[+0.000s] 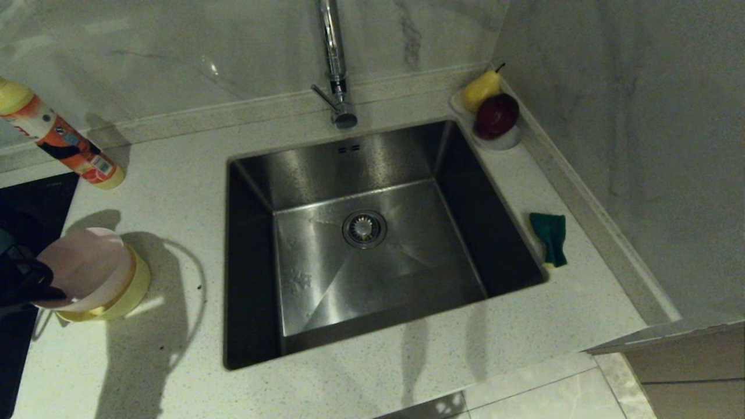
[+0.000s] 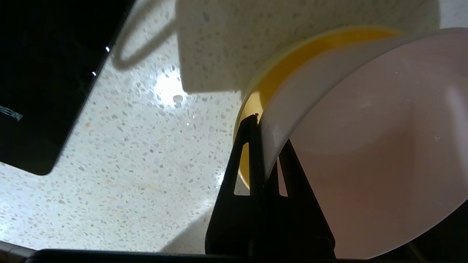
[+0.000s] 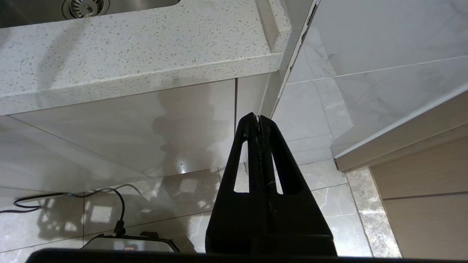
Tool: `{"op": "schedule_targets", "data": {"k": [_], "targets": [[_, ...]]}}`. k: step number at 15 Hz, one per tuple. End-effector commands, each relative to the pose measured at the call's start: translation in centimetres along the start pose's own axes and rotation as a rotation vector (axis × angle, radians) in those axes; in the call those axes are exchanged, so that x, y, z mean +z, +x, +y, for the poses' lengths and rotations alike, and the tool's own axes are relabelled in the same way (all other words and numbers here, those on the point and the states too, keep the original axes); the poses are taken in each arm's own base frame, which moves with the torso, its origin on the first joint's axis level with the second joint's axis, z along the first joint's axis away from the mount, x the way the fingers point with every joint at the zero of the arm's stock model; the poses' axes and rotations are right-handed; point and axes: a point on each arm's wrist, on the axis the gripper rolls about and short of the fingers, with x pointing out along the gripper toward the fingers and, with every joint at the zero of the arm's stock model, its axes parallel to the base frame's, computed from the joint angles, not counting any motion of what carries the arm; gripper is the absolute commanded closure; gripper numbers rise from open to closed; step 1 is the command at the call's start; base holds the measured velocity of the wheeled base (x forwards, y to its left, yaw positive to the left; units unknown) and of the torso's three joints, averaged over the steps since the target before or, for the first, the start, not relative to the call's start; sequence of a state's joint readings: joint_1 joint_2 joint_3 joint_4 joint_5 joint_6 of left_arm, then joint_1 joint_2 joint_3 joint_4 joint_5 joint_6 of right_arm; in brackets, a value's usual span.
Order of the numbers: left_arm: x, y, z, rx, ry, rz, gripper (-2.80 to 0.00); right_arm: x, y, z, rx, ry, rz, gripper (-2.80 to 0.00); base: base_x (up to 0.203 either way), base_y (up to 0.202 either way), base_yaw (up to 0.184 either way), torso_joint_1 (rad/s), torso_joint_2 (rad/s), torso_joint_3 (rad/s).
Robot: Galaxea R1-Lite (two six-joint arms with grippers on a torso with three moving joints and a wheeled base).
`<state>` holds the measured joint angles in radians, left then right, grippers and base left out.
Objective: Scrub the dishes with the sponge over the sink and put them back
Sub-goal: Place the bowl on the bowl
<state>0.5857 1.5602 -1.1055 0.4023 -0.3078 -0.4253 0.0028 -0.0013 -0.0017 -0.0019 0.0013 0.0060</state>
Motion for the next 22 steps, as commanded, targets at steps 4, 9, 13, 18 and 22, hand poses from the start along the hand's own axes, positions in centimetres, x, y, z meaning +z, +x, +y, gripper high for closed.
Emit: {"op": "schedule_targets", "data": {"k": [4,9,13,18,22], "targets": [[0.16,0.39,0.11,0.008,-0.019,0.016,0.0,0.0,-0.01,0.0,0.0,0.0,-0.003,0.0,0.0,0.0,0.0,0.0,0.0,0.0],[-0.04,0.6,0.3,0.02,-0.024,0.024,0.0,0.01,0.0,0.0,0.001,0.0,-0.001,0.0,0.0,0.0,0.0,0.0,0.0,0.0],[0.52,0.24,0.04,0.052,-0.021,-0.024,0.0,0.0,0.0,0.0,0.001,0.0,-0.001,0.0,0.0,0.0,0.0,0.0,0.0,0.0],[0.63,0.04,-0.1,0.045,-0.026,-0.026,0.0,0.0,-0.01,0.0,0.001,0.0,-0.003,0.0,0.0,0.0,0.0,0.0,0.0,0.0],[0.54,0.33,0.06,0.052,-0.027,-0.018,0.0,0.0,0.0,0.0,0.001,0.0,-0.002,0.0,0.0,0.0,0.0,0.0,0.0,0.0]]}}
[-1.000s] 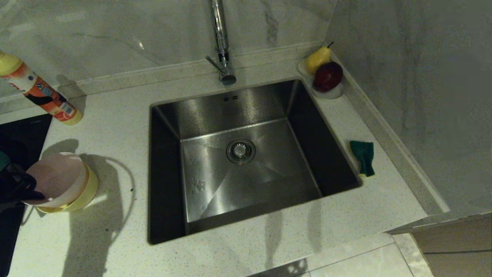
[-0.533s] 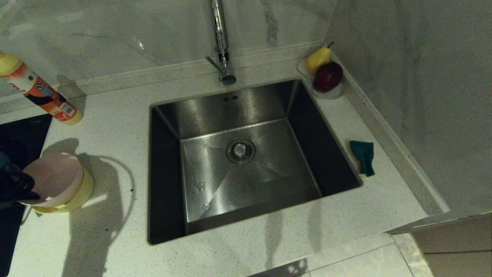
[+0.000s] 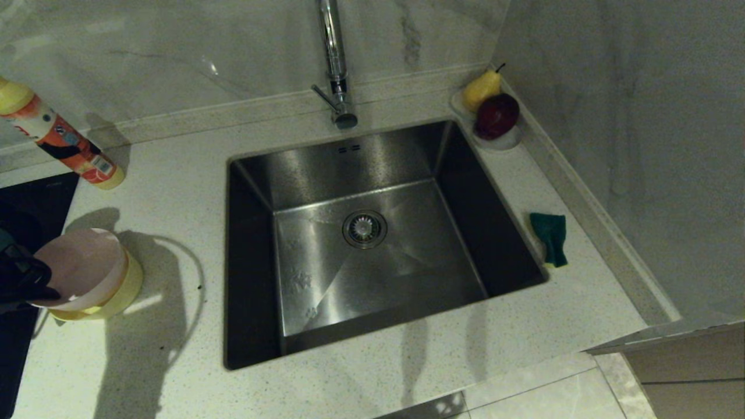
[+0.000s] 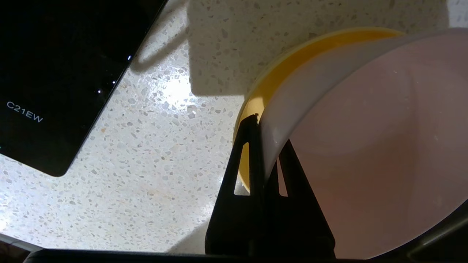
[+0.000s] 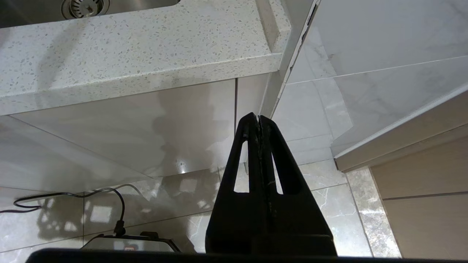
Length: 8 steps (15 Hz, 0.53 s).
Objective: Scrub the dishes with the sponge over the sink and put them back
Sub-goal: Place the bowl on the bowl
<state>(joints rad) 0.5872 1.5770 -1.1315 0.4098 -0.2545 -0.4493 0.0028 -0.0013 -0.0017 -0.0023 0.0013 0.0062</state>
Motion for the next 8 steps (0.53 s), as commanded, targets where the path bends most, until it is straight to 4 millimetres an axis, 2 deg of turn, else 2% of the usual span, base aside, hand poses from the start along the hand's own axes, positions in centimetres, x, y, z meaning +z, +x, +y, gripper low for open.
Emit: {"op": "schedule_targets", "data": {"k": [1,6,8], "targets": [[0.1,0.0,-0.1,0.0,-0.001,-0.003,-2.8,0.0,0.0,0.0,0.001,0.0,-0.001,0.0,0.0,0.0,0.0,0.0,0.0,0.0],[0.5,-1.0,-0.6,-0.021,-0.002,-0.04,-2.8,0.0,0.0,0.0,0.001,0.0,0.0,0.0,0.0,0.0,0.0,0.0,0.0,0.0],[0.9,-2.6,-1.2,-0.046,-0.014,-0.092,-2.8,0.0,0.0,0.0,0.001,0.0,-0.002,0.0,0.0,0.0,0.0,0.0,0.0,0.0]]}}
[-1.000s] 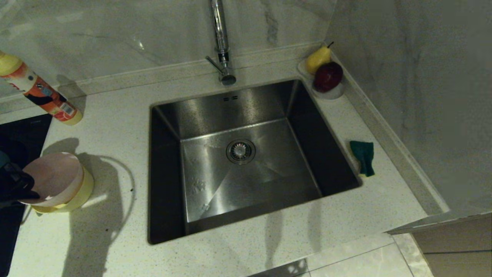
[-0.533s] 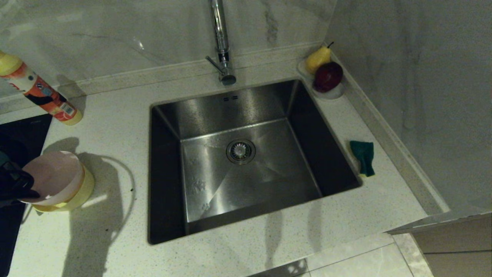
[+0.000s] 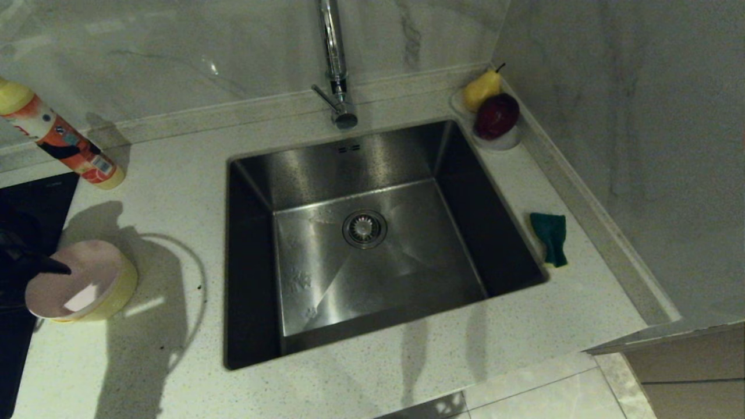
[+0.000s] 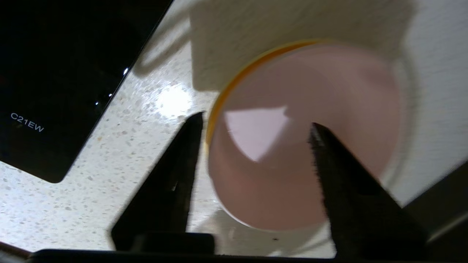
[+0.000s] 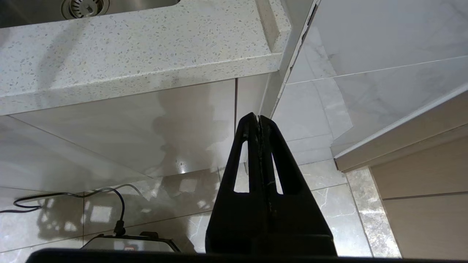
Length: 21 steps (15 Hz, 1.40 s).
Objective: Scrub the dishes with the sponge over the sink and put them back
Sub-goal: Place the bowl on the bowl
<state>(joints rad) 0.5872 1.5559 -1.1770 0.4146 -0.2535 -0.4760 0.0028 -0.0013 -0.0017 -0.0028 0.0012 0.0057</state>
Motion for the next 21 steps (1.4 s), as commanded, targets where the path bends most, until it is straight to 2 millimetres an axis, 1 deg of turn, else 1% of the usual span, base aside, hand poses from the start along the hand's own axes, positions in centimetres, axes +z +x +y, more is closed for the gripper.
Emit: {"op": "schedule_targets", "data": {"k": [1,5,6,7,10,12,14,17,21], "targets": [[0.6,-2.3,-1.0,-0.038,-0.011,-0.072,-2.8,0.0,0.0,0.0,0.001,0.0,-0.001,0.0,0.0,0.0,0.0,0.0,0.0,0.0],[1.0,-6.4,-2.3,-0.071,-0.006,-0.142,-2.8,0.0,0.0,0.0,0.001,0.0,0.001,0.0,0.0,0.0,0.0,0.0,0.0,0.0],[1.1,-6.8,-2.4,-0.069,-0.007,-0.157,-0.25,0.0,0.0,0.0,0.001,0.0,0.0,0.0,0.0,0.0,0.0,0.0,0.0,0.0],[1.2,-7.0,-2.2,-0.054,-0.017,-0.163,0.0,0.0,0.0,0.0,0.001,0.0,0.0,0.0,0.0,0.0,0.0,0.0,0.0,0.0],[1.8,-7.8,-1.5,-0.014,-0.05,-0.189,0.0,0.0,0.0,0.0,0.001,0.0,-0.001,0.0,0.0,0.0,0.0,0.0,0.0,0.0],[3.1,-8.5,-0.5,0.02,-0.088,-0.244,0.0,0.0,0.0,0.0,0.0,0.0,0.0,0.0,0.0,0.0,0.0,0.0,0.0,0.0],[4.6,-8.9,0.4,0.068,-0.133,-0.299,0.0,0.0,0.0,0.0,0.0,0.0,0.001,0.0,0.0,0.0,0.0,0.0,0.0,0.0],[6.8,-8.3,2.7,0.137,-0.229,-0.345,0.0,0.0,0.0,0.0,0.001,0.0,0.0,0.0,0.0,0.0,0.0,0.0,0.0,0.0],[9.0,-5.4,5.5,0.185,-0.367,-0.318,0.0,0.0,0.0,0.0,0.001,0.0,0.0,0.0,0.0,0.0,0.0,0.0,0.0,0.0]]}}
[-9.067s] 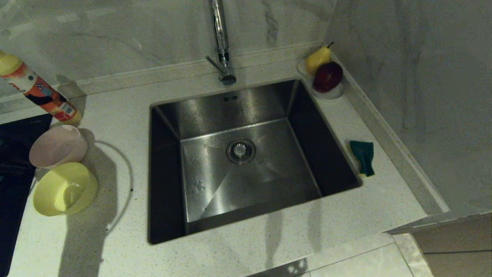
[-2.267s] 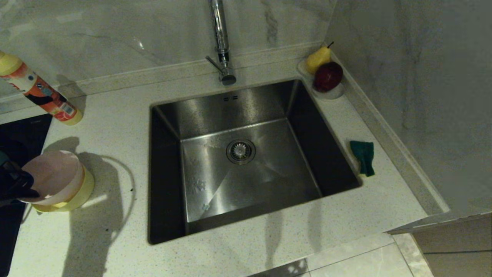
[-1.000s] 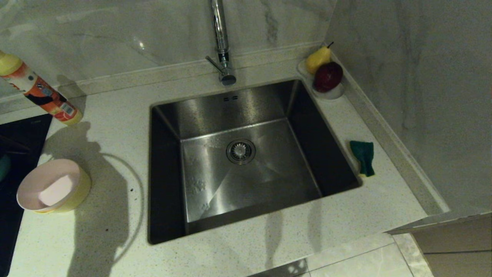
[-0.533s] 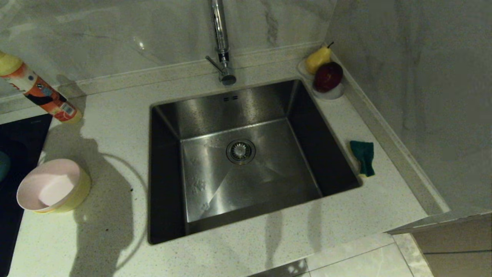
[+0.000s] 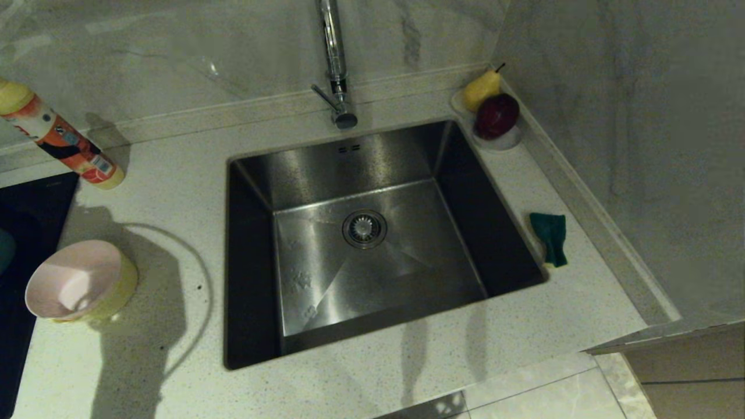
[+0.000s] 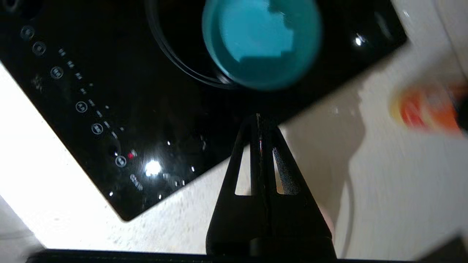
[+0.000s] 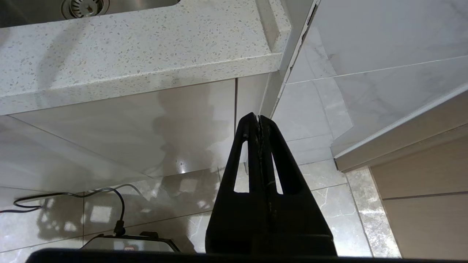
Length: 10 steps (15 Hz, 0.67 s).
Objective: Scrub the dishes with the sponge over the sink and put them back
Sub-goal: Place the bowl on the bowl
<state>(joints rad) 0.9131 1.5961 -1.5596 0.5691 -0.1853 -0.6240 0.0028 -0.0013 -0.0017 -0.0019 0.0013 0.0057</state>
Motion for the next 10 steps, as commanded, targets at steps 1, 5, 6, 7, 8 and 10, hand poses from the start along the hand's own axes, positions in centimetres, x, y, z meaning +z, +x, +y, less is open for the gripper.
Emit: {"op": "schedule_targets", "data": {"k": [1,5,6,7,8,10], "targets": [[0.7,3.5,1.4,0.063,-0.063,0.05,0.0,0.0,0.0,0.0,0.001,0.0,-0.002,0.0,0.0,0.0,0.0,0.0,0.0,0.0],[1.2,6.1,2.0,0.097,-0.171,0.077,-2.8,0.0,0.0,0.0,0.001,0.0,-0.002,0.0,0.0,0.0,0.0,0.0,0.0,0.0],[1.3,6.5,2.0,0.099,-0.183,0.079,-2.8,0.0,0.0,0.0,0.001,0.0,-0.002,0.0,0.0,0.0,0.0,0.0,0.0,0.0],[1.4,6.8,2.1,0.104,-0.205,0.081,-2.8,0.0,0.0,0.0,0.001,0.0,-0.001,0.0,0.0,0.0,0.0,0.0,0.0,0.0],[1.4,7.1,2.2,0.108,-0.219,0.085,-2.8,0.0,0.0,0.0,0.0,0.0,-0.002,0.0,0.0,0.0,0.0,0.0,0.0,0.0],[1.4,7.6,2.4,0.101,-0.231,0.107,-2.8,0.0,0.0,0.0,0.001,0.0,0.0,0.0,0.0,0.0,0.0,0.0,0.0,0.0]]}}
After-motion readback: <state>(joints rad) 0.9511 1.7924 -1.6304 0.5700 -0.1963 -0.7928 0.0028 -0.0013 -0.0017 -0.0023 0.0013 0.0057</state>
